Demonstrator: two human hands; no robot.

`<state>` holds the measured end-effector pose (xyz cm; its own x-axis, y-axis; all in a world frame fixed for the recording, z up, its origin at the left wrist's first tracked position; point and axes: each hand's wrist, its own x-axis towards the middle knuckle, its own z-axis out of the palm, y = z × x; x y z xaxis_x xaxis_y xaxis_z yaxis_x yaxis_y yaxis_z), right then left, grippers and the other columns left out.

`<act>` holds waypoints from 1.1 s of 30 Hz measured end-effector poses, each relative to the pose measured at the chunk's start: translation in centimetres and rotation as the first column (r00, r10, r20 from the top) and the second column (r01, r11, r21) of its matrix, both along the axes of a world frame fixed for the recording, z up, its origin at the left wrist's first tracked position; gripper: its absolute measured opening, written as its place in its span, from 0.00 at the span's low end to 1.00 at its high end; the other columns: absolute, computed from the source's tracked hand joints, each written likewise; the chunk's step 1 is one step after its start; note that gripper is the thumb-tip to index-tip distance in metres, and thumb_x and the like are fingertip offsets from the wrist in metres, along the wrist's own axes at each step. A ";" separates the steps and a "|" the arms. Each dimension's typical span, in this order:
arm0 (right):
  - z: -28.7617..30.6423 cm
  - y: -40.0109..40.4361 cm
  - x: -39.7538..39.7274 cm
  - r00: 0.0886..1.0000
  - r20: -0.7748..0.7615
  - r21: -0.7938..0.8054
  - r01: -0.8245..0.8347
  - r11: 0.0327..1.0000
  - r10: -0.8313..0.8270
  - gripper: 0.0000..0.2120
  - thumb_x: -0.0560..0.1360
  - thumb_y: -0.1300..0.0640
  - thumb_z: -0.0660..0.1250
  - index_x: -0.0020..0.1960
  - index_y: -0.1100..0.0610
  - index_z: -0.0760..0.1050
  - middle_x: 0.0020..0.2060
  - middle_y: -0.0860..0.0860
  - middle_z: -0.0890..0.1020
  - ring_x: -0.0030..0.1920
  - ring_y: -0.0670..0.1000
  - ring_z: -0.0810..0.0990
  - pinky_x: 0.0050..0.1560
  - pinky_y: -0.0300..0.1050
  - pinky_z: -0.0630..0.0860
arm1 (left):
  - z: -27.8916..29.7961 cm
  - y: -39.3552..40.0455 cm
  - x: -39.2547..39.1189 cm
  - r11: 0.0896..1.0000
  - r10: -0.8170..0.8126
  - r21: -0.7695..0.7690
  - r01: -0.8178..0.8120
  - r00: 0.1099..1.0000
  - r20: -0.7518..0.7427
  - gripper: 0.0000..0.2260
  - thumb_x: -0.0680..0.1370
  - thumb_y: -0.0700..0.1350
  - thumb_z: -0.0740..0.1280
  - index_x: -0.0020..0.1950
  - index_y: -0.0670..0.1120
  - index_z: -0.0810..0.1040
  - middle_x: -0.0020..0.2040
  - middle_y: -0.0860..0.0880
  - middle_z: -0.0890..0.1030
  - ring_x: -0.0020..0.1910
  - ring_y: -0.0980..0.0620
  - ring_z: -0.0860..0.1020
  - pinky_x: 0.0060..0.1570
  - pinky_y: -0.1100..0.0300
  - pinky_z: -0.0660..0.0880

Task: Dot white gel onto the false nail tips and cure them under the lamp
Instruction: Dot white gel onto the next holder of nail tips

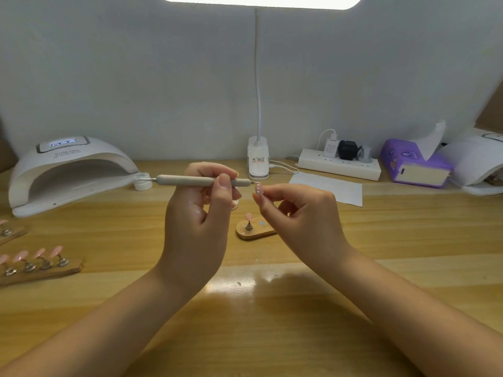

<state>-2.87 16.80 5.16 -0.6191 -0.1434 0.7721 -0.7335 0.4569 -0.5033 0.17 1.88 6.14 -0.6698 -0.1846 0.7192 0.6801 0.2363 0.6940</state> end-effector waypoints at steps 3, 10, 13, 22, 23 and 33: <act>0.0 0.0 0.0 1.000 -0.001 0.005 -0.001 1.000 0.001 0.08 0.75 0.54 0.67 0.49 0.54 0.84 0.34 0.41 0.81 0.32 0.46 0.78 0.33 0.38 0.76 | 0.0 0.0 0.0 1.000 0.022 -0.022 -0.022 1.000 0.008 0.05 0.78 0.52 0.60 0.47 0.56 0.75 0.40 0.56 0.80 0.40 0.54 0.80 0.41 0.59 0.77; -0.2 0.0 -0.1 1.000 -0.007 0.004 -0.002 1.000 0.002 0.08 0.75 0.53 0.67 0.50 0.53 0.83 0.35 0.38 0.80 0.32 0.46 0.79 0.33 0.37 0.76 | 0.0 0.1 0.0 1.000 0.021 -0.016 -0.021 1.000 0.010 0.06 0.78 0.52 0.60 0.48 0.54 0.75 0.40 0.55 0.80 0.40 0.54 0.80 0.41 0.59 0.78; -0.3 0.0 -0.1 1.000 0.019 0.005 -0.004 1.000 0.004 0.07 0.75 0.54 0.68 0.49 0.53 0.83 0.35 0.38 0.79 0.33 0.45 0.79 0.34 0.36 0.76 | 0.1 0.1 0.1 1.000 0.012 0.024 -0.011 1.000 -0.008 0.06 0.78 0.51 0.59 0.49 0.54 0.75 0.40 0.56 0.80 0.41 0.55 0.80 0.40 0.63 0.76; -2.3 -0.1 -0.6 0.946 0.324 -0.055 -0.009 0.998 0.027 0.04 0.75 0.54 0.71 0.47 0.54 0.83 0.35 0.44 0.84 0.33 0.47 0.80 0.37 0.49 0.79 | -1.5 -0.1 -0.9 0.992 0.029 0.123 -0.035 0.999 0.045 0.05 0.80 0.45 0.58 0.50 0.50 0.74 0.42 0.55 0.79 0.40 0.60 0.78 0.39 0.69 0.74; -2.5 0.0 -0.7 0.938 0.345 -0.048 0.002 0.999 0.014 0.04 0.74 0.55 0.71 0.46 0.54 0.83 0.35 0.43 0.83 0.33 0.47 0.80 0.38 0.50 0.79 | -1.9 -0.2 -1.0 0.991 0.033 0.126 -0.042 0.997 0.069 0.05 0.80 0.45 0.58 0.50 0.51 0.74 0.42 0.57 0.80 0.40 0.60 0.78 0.39 0.69 0.75; -3.5 0.4 -1.9 0.897 0.387 0.165 0.162 0.973 -0.215 0.07 0.75 0.50 0.68 0.47 0.50 0.84 0.34 0.44 0.81 0.35 0.45 0.76 0.37 0.42 0.73 | -3.8 -0.5 -2.0 0.985 0.044 0.160 -0.071 0.985 0.168 0.06 0.78 0.49 0.59 0.49 0.51 0.75 0.39 0.55 0.79 0.38 0.60 0.77 0.40 0.65 0.75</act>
